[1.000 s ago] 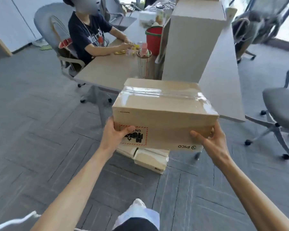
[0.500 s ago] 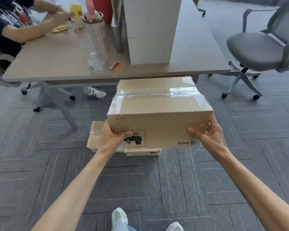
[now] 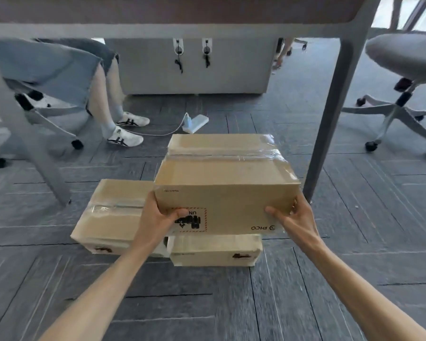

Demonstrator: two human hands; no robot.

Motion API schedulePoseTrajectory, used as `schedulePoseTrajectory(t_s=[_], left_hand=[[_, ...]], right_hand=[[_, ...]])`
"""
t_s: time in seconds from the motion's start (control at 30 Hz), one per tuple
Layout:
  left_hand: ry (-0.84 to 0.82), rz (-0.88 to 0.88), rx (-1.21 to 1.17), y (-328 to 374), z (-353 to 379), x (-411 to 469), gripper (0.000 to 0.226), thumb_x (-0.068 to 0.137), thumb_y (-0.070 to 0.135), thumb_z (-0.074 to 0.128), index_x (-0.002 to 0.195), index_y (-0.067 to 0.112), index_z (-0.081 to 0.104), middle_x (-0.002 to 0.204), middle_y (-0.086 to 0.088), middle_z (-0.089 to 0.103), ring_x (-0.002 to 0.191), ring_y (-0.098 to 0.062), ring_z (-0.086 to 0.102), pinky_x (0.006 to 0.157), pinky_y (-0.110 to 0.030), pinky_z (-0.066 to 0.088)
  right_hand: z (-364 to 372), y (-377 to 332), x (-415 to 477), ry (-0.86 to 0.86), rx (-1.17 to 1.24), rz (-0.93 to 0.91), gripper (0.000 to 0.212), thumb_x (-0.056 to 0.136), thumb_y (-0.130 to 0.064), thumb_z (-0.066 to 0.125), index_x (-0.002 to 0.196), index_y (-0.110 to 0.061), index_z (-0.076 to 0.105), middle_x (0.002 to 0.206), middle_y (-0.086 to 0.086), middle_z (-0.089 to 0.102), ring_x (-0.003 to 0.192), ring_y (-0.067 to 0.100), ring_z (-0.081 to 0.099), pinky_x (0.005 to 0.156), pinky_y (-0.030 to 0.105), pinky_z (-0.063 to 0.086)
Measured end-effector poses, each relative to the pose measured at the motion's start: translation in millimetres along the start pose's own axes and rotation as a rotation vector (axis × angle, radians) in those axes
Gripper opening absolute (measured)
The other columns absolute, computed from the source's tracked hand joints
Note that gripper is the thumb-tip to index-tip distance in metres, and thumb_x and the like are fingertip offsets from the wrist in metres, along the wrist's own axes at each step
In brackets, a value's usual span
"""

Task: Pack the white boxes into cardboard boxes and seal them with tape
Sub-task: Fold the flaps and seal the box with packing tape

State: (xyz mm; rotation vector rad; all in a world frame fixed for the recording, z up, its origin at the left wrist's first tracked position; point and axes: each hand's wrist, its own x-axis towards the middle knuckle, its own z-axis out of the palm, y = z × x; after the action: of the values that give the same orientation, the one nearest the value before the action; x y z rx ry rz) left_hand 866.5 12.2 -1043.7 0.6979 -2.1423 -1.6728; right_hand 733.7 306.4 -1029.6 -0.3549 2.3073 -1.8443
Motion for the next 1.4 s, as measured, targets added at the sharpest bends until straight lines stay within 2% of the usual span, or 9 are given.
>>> schedulePoseTrajectory(t_s=[0.13, 0.23, 0.37, 0.77, 0.9, 0.97, 1.13, 1.27, 1.4], left_hand=[[0.023, -0.006, 0.038, -59.7, 8.7, 0.6, 0.072, 0.063, 0.024, 0.088, 0.120, 0.024, 0.044, 0.115, 0.006, 0.060, 0.105, -0.004, 0.058, 0.089, -0.032, 0.053], [0.017, -0.030, 0.055, -81.9, 10.1, -3.3, 0.071, 0.063, 0.011, 0.088, 0.119, 0.014, 0.045, 0.109, 0.006, 0.061, 0.099, 0.000, 0.058, 0.081, -0.019, 0.051], [-0.047, -0.060, 0.077, -90.9, 8.8, -10.2, 0.067, 0.066, 0.004, 0.085, 0.116, 0.021, 0.044, 0.105, 0.012, 0.060, 0.094, 0.005, 0.055, 0.076, -0.011, 0.046], [-0.044, -0.038, 0.064, -93.5, 10.2, -4.8, 0.075, 0.065, 0.000, 0.085, 0.125, 0.020, 0.045, 0.110, 0.010, 0.060, 0.098, 0.004, 0.055, 0.079, -0.013, 0.048], [-0.042, -0.044, 0.065, -96.6, 11.5, -7.5, 0.077, 0.066, 0.001, 0.085, 0.128, 0.020, 0.044, 0.113, 0.008, 0.060, 0.101, -0.002, 0.056, 0.092, -0.027, 0.048], [-0.044, -0.057, 0.059, -96.4, 12.9, -10.2, 0.075, 0.067, 0.002, 0.084, 0.127, 0.020, 0.044, 0.112, 0.009, 0.060, 0.100, -0.002, 0.056, 0.092, -0.029, 0.048], [-0.037, -0.068, 0.074, -97.6, 14.1, -10.6, 0.071, 0.068, 0.000, 0.082, 0.121, 0.023, 0.042, 0.109, 0.012, 0.059, 0.096, 0.006, 0.053, 0.081, -0.016, 0.046], [-0.045, -0.084, 0.095, -97.0, 13.2, -11.8, 0.071, 0.069, 0.001, 0.083, 0.123, 0.020, 0.040, 0.108, 0.011, 0.058, 0.093, 0.006, 0.053, 0.071, -0.009, 0.045], [-0.049, -0.103, 0.138, -97.8, 9.3, -11.0, 0.076, 0.067, 0.003, 0.084, 0.129, 0.012, 0.042, 0.113, 0.004, 0.060, 0.098, 0.004, 0.054, 0.076, -0.011, 0.047]], right_hand=[[23.9, 64.2, 2.1, -0.034, -0.009, 0.006, 0.065, 0.078, -0.010, 0.081, 0.131, -0.028, 0.049, 0.112, -0.006, 0.065, 0.100, 0.005, 0.063, 0.072, 0.017, 0.055], [34.5, 94.7, -5.1, -0.039, -0.034, 0.038, 0.063, 0.077, -0.008, 0.080, 0.130, -0.023, 0.050, 0.110, -0.004, 0.065, 0.102, 0.007, 0.061, 0.078, 0.025, 0.058], [35.4, 113.0, -18.6, -0.029, -0.071, 0.091, 0.051, 0.078, -0.006, 0.078, 0.123, -0.012, 0.054, 0.106, -0.007, 0.066, 0.098, 0.001, 0.061, 0.089, 0.040, 0.056], [36.1, 112.9, -15.7, 0.006, -0.115, 0.075, 0.065, 0.076, -0.003, 0.079, 0.135, -0.012, 0.051, 0.106, -0.016, 0.065, 0.099, -0.008, 0.058, 0.087, 0.027, 0.053], [33.2, 114.7, -17.5, -0.003, -0.114, 0.073, 0.073, 0.076, -0.001, 0.078, 0.140, -0.012, 0.047, 0.109, -0.016, 0.065, 0.097, -0.012, 0.060, 0.083, 0.022, 0.054], [31.9, 115.1, -18.1, -0.006, -0.109, 0.073, 0.075, 0.076, -0.001, 0.079, 0.142, -0.013, 0.045, 0.111, -0.016, 0.065, 0.100, -0.009, 0.060, 0.087, 0.029, 0.056], [30.3, 118.5, -17.6, -0.022, -0.113, 0.063, 0.070, 0.078, -0.004, 0.078, 0.140, -0.011, 0.046, 0.110, -0.015, 0.064, 0.101, -0.007, 0.058, 0.091, 0.034, 0.055], [32.0, 119.2, -18.2, -0.027, -0.110, 0.072, 0.065, 0.080, -0.006, 0.077, 0.138, -0.011, 0.047, 0.107, -0.018, 0.062, 0.097, -0.008, 0.057, 0.086, 0.027, 0.054], [32.0, 123.0, -23.0, -0.056, -0.118, 0.068, 0.068, 0.082, -0.009, 0.076, 0.142, -0.017, 0.044, 0.108, -0.016, 0.063, 0.096, -0.007, 0.059, 0.082, 0.022, 0.055]])
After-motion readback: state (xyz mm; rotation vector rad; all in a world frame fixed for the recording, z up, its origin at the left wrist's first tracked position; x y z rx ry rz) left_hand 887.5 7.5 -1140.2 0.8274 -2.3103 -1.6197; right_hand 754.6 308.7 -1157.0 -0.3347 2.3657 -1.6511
